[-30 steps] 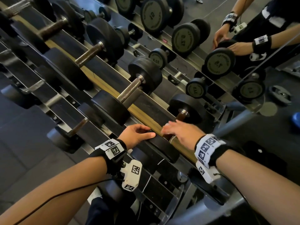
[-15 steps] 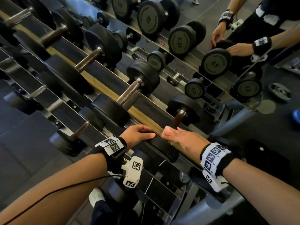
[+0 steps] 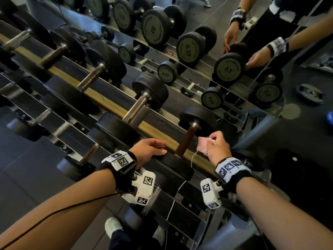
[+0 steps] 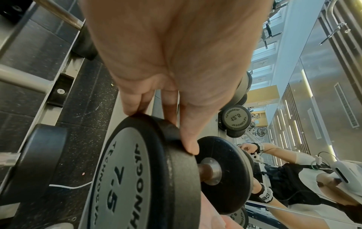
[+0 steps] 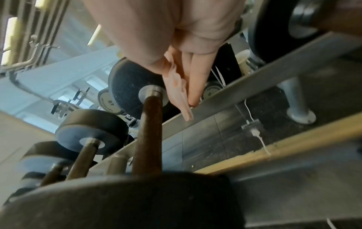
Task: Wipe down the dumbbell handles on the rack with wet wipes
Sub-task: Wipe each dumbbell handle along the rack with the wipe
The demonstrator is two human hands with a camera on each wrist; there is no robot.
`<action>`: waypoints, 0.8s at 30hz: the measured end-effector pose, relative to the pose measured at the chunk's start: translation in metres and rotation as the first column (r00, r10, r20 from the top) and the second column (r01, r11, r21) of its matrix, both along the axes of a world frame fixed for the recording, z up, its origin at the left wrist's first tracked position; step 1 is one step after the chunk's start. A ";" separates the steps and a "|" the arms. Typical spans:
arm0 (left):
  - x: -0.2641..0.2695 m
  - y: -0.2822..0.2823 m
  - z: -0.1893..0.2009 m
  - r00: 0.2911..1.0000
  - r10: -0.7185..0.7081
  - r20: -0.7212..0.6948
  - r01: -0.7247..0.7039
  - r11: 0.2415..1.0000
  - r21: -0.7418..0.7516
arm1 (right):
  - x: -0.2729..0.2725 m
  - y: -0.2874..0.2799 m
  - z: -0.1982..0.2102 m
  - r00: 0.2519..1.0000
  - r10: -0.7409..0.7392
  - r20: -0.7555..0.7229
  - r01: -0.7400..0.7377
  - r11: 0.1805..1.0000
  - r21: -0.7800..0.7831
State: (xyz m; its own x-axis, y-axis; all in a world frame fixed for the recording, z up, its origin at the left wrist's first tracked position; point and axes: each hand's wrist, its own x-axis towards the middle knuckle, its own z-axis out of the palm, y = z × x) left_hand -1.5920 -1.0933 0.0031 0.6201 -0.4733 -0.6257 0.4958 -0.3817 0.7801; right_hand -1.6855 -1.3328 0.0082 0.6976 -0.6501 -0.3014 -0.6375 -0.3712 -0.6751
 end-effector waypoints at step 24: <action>-0.003 0.003 -0.016 0.998 0.048 0.028 -0.047 0.998 -0.031 | 0.017 0.022 -0.046 0.910 -0.331 0.248 0.091 0.747 0.659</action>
